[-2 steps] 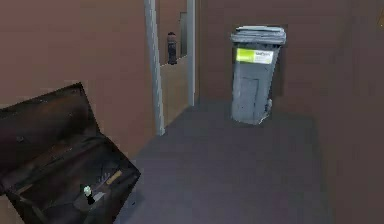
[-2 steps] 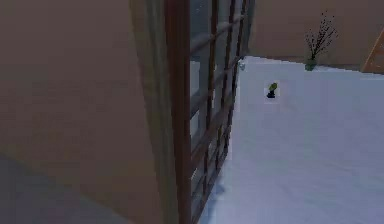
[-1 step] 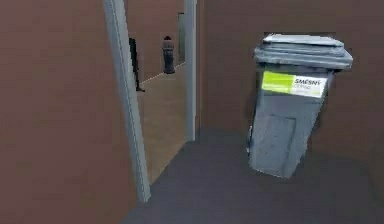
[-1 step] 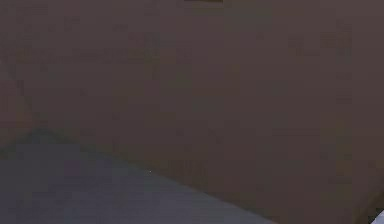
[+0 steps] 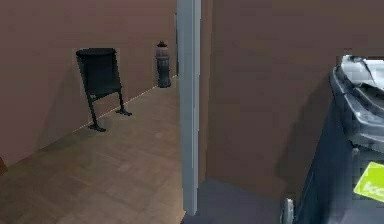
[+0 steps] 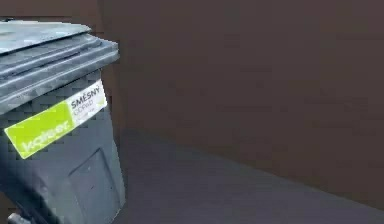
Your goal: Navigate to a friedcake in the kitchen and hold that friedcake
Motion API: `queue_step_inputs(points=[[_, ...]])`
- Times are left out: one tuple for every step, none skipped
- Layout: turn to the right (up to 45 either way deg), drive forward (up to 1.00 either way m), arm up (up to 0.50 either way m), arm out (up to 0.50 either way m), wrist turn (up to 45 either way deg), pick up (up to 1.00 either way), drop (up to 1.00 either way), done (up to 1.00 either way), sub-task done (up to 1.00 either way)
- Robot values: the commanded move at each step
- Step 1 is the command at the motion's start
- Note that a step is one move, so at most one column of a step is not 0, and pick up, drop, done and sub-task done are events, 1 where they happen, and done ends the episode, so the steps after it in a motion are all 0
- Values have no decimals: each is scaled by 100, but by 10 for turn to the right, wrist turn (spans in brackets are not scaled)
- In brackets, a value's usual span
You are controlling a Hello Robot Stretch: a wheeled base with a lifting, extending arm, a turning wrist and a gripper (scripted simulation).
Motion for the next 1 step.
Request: queue_step_inputs(points=[[90, 0, 0, 0, 0, 0, 0, 0, 0]])
